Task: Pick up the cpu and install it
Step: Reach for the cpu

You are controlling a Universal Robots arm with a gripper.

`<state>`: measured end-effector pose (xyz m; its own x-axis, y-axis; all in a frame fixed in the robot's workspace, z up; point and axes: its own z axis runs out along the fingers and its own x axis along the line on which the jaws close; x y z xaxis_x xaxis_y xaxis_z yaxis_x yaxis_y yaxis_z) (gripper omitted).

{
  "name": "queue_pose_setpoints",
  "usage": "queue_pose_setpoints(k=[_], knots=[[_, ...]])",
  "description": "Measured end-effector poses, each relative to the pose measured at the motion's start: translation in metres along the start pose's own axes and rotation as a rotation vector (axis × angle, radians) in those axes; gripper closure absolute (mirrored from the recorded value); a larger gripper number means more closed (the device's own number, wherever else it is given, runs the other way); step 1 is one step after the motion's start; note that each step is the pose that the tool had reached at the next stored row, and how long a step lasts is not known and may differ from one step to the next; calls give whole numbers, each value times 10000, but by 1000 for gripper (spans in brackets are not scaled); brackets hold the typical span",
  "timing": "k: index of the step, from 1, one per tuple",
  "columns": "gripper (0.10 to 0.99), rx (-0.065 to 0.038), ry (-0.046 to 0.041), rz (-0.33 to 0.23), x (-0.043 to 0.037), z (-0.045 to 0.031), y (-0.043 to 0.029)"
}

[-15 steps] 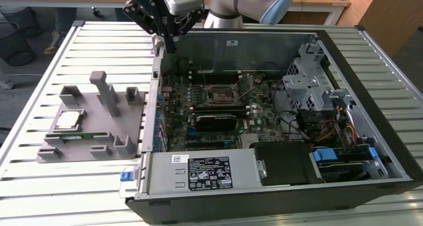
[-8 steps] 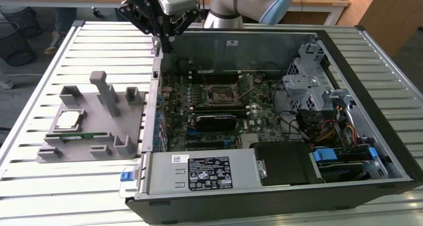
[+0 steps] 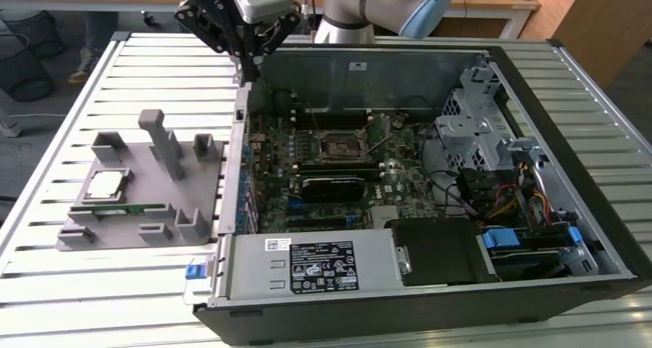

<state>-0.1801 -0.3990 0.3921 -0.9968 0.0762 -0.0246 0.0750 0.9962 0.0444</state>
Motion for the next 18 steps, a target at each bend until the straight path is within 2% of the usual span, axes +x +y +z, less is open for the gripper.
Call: queue_pose_setpoints(k=[18], knots=[[973, 0, 0, 0, 159, -2, -12]])
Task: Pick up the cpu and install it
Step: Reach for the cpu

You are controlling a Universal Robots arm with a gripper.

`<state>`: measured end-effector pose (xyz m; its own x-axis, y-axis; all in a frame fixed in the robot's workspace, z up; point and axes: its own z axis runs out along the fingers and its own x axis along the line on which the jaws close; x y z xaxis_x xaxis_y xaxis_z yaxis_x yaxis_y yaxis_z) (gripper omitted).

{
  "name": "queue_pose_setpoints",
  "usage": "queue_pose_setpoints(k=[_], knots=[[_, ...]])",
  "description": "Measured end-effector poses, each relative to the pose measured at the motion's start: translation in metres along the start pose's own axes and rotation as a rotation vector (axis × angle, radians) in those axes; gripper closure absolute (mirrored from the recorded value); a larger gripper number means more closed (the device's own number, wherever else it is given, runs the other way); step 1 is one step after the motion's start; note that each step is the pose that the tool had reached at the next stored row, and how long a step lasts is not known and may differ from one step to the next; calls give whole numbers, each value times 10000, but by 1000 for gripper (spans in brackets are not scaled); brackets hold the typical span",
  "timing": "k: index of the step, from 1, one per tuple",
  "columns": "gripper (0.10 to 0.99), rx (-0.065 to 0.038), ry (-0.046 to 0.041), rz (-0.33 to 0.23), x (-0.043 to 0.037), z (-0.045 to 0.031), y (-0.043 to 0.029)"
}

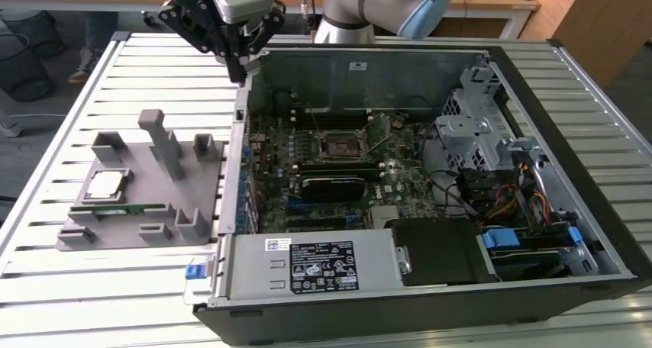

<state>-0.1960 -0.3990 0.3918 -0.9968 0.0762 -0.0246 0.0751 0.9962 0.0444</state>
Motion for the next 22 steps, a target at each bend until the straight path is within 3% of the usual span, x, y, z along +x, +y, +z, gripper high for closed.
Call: queue_pose_setpoints(k=[22], knots=[[973, 0, -2, 1, 323, -6, -24]])
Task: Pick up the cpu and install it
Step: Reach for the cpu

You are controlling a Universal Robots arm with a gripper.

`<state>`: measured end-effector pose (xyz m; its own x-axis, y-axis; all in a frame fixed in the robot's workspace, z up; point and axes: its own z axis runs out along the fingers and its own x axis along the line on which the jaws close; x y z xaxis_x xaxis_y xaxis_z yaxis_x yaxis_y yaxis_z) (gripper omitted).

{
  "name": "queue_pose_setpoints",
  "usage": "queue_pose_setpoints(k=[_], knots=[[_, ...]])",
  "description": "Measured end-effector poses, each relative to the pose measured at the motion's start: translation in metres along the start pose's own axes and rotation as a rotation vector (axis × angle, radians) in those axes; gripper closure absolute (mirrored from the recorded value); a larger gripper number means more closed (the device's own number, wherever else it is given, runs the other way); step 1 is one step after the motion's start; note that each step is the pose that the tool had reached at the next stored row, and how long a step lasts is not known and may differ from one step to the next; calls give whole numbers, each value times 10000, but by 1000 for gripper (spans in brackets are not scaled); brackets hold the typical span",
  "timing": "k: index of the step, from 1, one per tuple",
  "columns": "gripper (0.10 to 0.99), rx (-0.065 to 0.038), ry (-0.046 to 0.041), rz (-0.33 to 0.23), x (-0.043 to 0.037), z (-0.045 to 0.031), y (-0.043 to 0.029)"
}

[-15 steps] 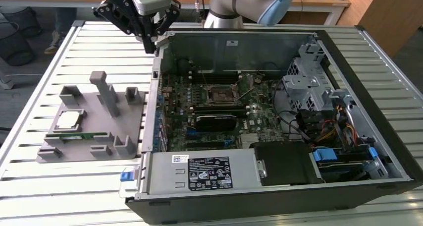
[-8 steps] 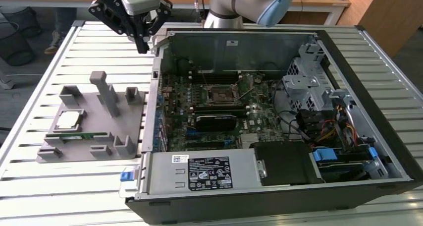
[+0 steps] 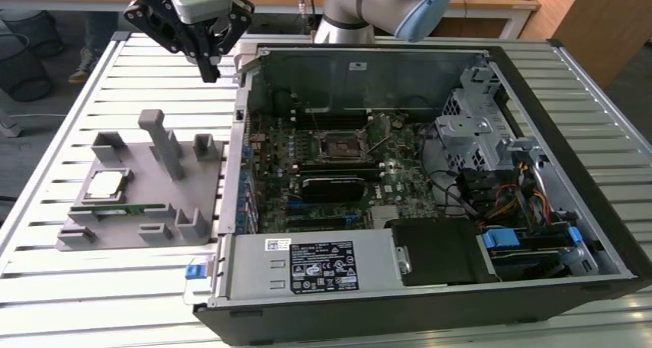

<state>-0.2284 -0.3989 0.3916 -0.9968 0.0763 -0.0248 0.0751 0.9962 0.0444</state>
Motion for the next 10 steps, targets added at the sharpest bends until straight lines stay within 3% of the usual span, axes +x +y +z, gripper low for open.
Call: queue_pose_setpoints(k=[10], knots=[[973, 0, 0, -1, 124, -3, -10]])
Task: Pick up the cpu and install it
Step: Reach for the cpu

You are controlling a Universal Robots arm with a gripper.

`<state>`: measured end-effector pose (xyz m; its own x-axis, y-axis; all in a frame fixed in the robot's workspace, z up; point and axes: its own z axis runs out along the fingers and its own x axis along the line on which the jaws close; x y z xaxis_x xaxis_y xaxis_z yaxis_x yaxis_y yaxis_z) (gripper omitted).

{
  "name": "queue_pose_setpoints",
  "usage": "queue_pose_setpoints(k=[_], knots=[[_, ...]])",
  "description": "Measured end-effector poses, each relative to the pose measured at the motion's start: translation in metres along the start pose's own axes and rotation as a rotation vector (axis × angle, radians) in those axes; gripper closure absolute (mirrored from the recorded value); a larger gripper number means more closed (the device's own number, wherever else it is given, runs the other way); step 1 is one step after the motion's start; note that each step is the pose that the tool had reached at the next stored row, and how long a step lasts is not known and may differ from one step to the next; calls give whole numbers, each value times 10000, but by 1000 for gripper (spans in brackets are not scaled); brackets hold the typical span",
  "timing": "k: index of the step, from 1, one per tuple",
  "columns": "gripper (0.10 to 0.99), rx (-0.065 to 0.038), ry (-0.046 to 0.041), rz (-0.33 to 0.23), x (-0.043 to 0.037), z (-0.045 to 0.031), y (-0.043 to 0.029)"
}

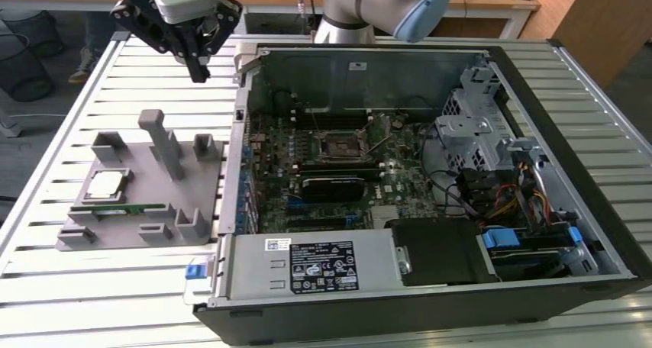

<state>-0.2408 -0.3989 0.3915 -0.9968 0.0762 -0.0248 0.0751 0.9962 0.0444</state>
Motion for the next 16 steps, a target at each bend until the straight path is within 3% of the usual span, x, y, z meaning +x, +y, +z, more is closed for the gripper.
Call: queue_pose_setpoints(k=[6, 16], knots=[[973, 0, 0, 0, 141, -3, -10], [973, 0, 0, 0, 568, 38, -45]])
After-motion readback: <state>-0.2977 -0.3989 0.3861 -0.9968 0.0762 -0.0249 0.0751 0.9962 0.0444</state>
